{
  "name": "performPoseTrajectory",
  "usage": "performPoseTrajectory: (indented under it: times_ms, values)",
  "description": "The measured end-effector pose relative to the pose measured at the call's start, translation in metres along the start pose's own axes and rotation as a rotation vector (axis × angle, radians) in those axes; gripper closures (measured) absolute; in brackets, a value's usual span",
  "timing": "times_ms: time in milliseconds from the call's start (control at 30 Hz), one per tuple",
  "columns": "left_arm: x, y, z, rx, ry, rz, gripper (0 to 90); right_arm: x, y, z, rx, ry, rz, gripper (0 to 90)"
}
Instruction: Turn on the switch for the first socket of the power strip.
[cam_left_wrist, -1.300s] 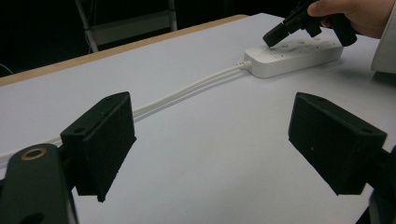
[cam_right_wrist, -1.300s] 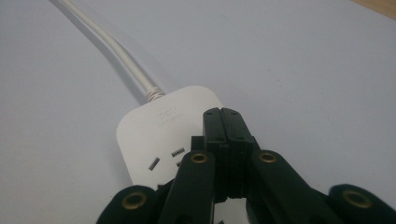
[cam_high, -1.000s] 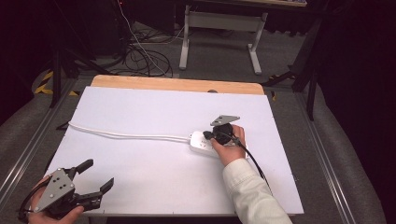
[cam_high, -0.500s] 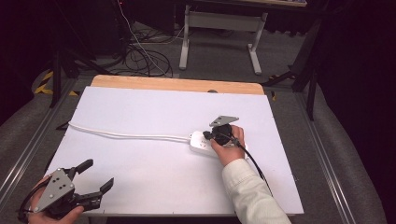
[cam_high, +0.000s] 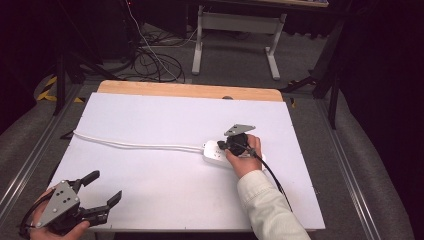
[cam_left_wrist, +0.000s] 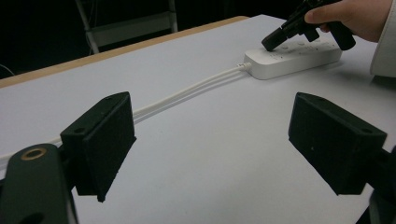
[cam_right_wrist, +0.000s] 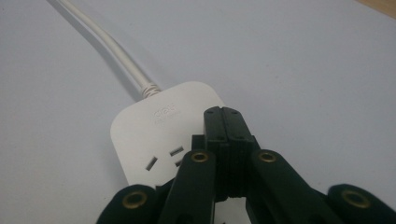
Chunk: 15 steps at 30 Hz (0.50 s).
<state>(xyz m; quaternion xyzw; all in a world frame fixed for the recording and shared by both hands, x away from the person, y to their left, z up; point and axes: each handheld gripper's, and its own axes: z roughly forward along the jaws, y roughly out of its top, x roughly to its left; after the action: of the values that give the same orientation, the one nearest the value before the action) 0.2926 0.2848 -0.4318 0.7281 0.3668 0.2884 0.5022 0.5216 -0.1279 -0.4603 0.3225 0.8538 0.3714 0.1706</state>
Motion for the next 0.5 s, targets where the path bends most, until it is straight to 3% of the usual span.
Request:
performPoseTrajectory:
  times_ms: [500]
  values:
    - [-0.0005, 0.0008, 0.0, 0.0, 0.0, 0.007, 15.0, 0.0012, 0.0002, 0.0004, 0.008, -0.009, 0.011, 90.0]
